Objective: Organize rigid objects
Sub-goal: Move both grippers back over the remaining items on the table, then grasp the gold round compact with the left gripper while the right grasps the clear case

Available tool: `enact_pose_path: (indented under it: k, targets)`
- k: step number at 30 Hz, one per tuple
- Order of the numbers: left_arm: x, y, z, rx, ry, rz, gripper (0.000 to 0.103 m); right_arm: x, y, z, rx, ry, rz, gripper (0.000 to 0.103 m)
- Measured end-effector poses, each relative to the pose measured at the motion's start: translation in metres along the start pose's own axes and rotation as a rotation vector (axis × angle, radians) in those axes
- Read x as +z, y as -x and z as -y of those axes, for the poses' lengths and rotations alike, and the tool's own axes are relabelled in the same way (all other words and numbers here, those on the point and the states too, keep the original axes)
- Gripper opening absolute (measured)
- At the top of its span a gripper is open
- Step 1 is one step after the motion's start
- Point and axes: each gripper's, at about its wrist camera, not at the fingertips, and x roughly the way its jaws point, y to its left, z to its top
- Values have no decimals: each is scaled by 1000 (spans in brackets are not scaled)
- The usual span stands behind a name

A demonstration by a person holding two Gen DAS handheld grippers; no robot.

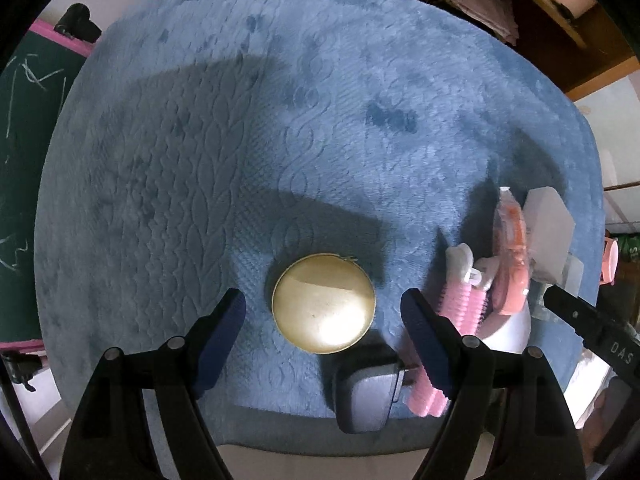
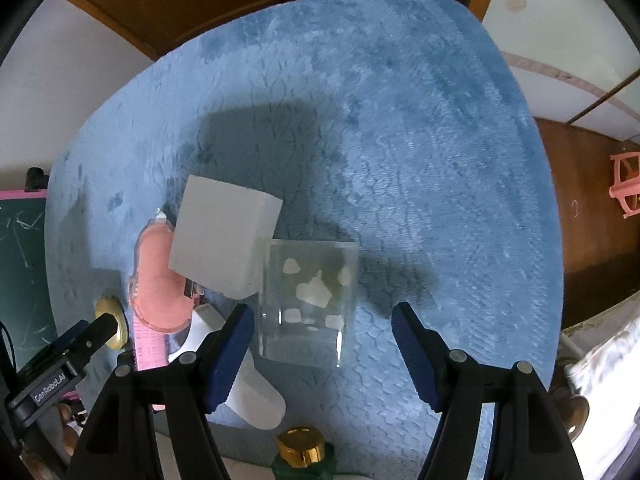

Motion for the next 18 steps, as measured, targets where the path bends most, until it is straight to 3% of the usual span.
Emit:
enact_pose_path:
  k: [14, 17, 18]
  targets:
    - [3, -29, 6, 53, 5, -9, 80, 10, -25, -38, -108, 66, 2, 73]
    - [3, -26, 6, 60, 7, 4, 69, 8, -33, -58, -148, 83, 9, 71]
    - [2, -24, 9, 58, 5, 11, 60, 7, -33, -63, -159, 91, 14, 68]
